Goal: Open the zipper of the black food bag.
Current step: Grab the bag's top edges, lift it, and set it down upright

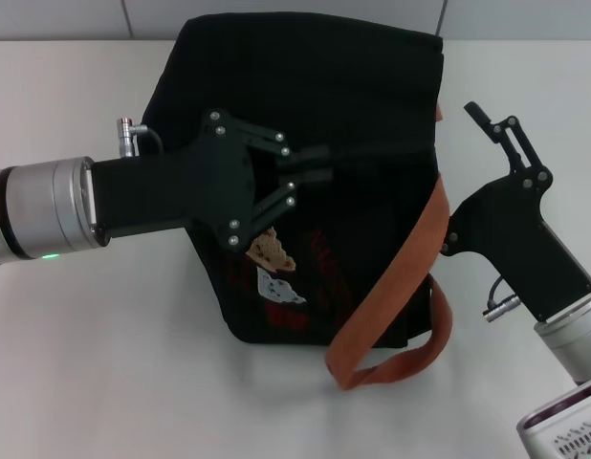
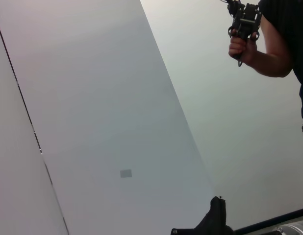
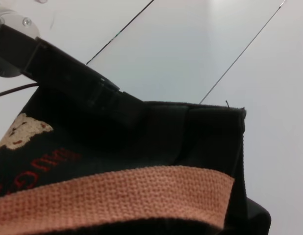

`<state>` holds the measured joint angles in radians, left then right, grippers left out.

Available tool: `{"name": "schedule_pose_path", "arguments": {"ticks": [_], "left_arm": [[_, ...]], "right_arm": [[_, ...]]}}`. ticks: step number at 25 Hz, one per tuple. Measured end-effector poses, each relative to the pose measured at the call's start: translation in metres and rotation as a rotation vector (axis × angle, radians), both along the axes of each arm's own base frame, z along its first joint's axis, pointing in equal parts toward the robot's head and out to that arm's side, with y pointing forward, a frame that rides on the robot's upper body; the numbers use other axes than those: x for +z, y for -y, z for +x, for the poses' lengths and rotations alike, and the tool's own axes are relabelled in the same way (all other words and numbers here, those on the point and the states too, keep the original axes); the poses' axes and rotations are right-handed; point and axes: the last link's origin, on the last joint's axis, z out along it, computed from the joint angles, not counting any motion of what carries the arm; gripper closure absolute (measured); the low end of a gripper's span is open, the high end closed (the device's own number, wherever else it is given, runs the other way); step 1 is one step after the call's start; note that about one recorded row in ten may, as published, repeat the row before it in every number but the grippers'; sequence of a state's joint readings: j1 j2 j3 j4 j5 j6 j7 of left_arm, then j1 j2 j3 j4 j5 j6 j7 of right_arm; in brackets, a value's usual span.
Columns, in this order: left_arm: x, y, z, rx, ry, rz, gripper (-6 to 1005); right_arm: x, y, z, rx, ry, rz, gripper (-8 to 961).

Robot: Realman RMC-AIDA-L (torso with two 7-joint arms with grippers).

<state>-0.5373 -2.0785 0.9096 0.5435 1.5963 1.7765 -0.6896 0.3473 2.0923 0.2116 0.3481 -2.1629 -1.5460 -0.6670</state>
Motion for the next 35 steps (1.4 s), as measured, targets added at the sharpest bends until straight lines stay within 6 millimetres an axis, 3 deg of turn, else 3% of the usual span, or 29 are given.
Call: {"name": "schedule_pose_path", "arguments": {"ticks": [11, 20, 24, 35], "left_arm": [[-0.002, 0.000, -0.001, 0.006, -0.002, -0.001, 863], [-0.003, 0.000, -0.001, 0.011, -0.001, -0.006, 855], [-0.004, 0.001, -0.002, 0.013, 0.000, -0.010, 852], [-0.004, 0.001, -0.002, 0.012, -0.001, -0.010, 843]], "right_arm": [[-0.004, -0.002, -0.001, -0.001, 0.006, -0.031, 166], [-0.007, -0.005, -0.001, -0.004, 0.028, -0.050, 359], [-0.009, -0.004, -0.002, 0.007, 0.033, -0.060, 619], [-0.012, -0.004, -0.005, 0.025, 0.040, -0.075, 932]]}}
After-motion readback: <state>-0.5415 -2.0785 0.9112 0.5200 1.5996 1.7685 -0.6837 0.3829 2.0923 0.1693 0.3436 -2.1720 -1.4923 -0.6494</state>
